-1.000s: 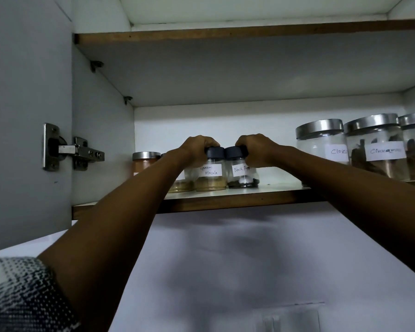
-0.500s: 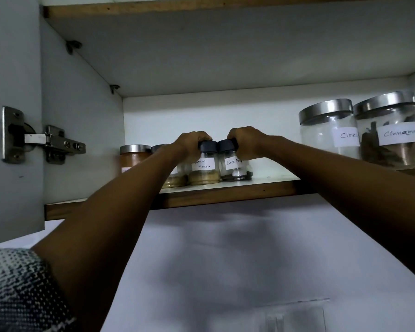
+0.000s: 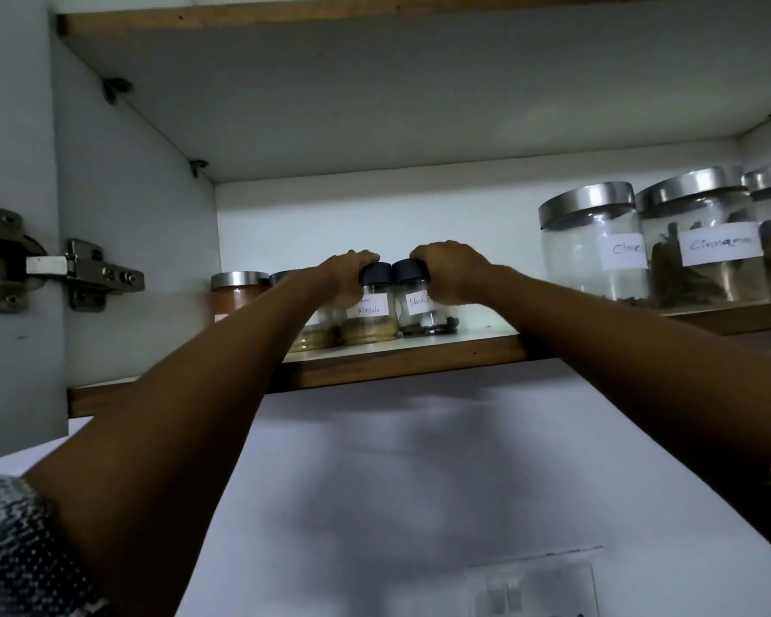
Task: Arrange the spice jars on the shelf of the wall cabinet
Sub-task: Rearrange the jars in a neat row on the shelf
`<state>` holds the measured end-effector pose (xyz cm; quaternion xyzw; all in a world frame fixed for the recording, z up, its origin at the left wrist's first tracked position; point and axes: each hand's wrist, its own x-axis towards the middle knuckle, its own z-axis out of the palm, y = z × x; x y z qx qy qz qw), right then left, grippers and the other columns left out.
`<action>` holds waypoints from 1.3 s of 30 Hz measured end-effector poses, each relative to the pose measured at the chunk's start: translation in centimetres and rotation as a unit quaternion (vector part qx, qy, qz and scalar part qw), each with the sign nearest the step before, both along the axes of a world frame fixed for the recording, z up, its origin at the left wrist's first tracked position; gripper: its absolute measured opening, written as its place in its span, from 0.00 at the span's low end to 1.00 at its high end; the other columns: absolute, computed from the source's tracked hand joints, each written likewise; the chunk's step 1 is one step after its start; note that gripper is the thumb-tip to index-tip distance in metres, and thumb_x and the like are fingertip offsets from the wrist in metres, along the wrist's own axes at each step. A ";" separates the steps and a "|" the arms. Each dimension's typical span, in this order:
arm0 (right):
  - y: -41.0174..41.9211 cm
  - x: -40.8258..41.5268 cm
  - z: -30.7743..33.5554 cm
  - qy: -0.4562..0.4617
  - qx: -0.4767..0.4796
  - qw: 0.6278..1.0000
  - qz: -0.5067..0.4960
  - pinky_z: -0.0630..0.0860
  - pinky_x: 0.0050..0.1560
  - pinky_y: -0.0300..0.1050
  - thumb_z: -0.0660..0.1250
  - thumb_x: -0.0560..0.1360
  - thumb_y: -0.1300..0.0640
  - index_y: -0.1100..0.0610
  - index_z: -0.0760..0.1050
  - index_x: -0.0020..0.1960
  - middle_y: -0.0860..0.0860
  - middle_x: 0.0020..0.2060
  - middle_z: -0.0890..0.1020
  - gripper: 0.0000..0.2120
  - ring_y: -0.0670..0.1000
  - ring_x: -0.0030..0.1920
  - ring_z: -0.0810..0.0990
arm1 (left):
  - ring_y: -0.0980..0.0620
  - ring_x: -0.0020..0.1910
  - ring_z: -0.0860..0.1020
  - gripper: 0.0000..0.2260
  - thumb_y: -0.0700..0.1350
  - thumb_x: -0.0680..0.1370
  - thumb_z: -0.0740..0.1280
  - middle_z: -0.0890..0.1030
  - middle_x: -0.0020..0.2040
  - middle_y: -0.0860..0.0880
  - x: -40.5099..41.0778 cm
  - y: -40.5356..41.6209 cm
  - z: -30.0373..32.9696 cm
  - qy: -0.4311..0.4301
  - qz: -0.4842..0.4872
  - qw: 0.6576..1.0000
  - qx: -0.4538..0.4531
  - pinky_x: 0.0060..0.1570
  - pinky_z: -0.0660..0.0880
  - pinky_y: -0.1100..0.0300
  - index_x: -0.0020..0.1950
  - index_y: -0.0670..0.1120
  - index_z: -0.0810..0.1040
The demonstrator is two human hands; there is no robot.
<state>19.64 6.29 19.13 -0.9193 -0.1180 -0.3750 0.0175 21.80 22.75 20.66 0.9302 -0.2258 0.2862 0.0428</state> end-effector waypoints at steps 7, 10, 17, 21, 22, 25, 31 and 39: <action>0.0 -1.9 -0.5 -0.101 -0.004 0.995 -0.005 0.72 0.47 0.49 0.61 0.73 0.66 0.60 0.65 0.66 0.58 0.60 0.77 0.21 0.61 0.55 0.77 | 0.45 0.69 0.67 0.22 0.33 0.78 0.57 0.67 0.72 0.42 -2.0 0.8 -0.5 -0.024 -0.027 0.998 -0.047 0.66 0.64 0.56 0.73 0.41 0.65; 0.4 -3.5 -0.6 -0.137 0.007 0.990 0.020 0.69 0.42 0.46 0.61 0.73 0.65 0.60 0.69 0.63 0.59 0.54 0.80 0.18 0.61 0.51 0.78 | 0.49 0.46 0.74 0.08 0.35 0.77 0.60 0.81 0.52 0.40 -3.4 1.8 -0.3 -0.037 -0.051 0.997 -0.040 0.45 0.69 0.57 0.51 0.38 0.78; 0.3 -9.7 2.1 -0.137 -0.080 0.987 0.008 0.73 0.49 0.48 0.61 0.73 0.66 0.58 0.73 0.59 0.55 0.56 0.79 0.15 0.58 0.55 0.77 | 0.49 0.62 0.75 0.15 0.41 0.80 0.61 0.77 0.65 0.48 -8.8 1.5 1.3 -0.071 -0.078 0.993 -0.058 0.64 0.71 0.51 0.66 0.46 0.75; -1.7 -14.4 4.2 -0.161 -0.095 0.982 -0.029 0.72 0.47 0.47 0.58 0.71 0.69 0.59 0.76 0.55 0.56 0.56 0.80 0.16 0.58 0.56 0.77 | 0.50 0.61 0.76 0.14 0.44 0.80 0.60 0.78 0.63 0.48 -12.1 0.8 2.3 -0.085 -0.106 0.990 -0.041 0.63 0.72 0.53 0.65 0.47 0.75; -2.4 -15.6 4.6 -0.157 -0.097 0.982 -0.047 0.71 0.46 0.46 0.58 0.71 0.69 0.59 0.76 0.55 0.56 0.56 0.80 0.16 0.59 0.56 0.76 | 0.49 0.61 0.76 0.14 0.44 0.80 0.60 0.78 0.63 0.48 -12.8 0.5 2.5 -0.090 -0.113 0.989 -0.036 0.62 0.71 0.53 0.64 0.47 0.75; -4.7 -18.8 5.3 -0.119 -0.098 0.983 -0.099 0.72 0.47 0.47 0.60 0.73 0.67 0.59 0.76 0.54 0.57 0.55 0.79 0.13 0.59 0.56 0.76 | 0.49 0.60 0.76 0.14 0.45 0.79 0.60 0.79 0.62 0.48 -14.8 -0.6 3.0 -0.102 -0.137 0.985 -0.032 0.60 0.71 0.57 0.64 0.48 0.76; -9.6 -23.4 5.6 -0.017 -0.084 0.987 -0.139 0.73 0.60 0.53 0.58 0.76 0.66 0.61 0.77 0.58 0.59 0.58 0.78 0.14 0.59 0.60 0.75 | 0.48 0.59 0.76 0.14 0.45 0.79 0.60 0.78 0.62 0.49 -18.3 -4.1 3.2 -0.100 -0.155 0.982 -0.028 0.56 0.69 0.58 0.65 0.47 0.75; -16.7 -23.7 4.6 0.047 -0.060 0.989 -0.125 0.66 0.64 0.47 0.59 0.77 0.64 0.61 0.68 0.69 0.58 0.67 0.72 0.20 0.57 0.67 0.69 | 0.48 0.64 0.73 0.16 0.45 0.80 0.60 0.75 0.67 0.48 -20.0 -11.1 2.6 -0.090 -0.115 0.989 -0.023 0.62 0.68 0.57 0.68 0.45 0.71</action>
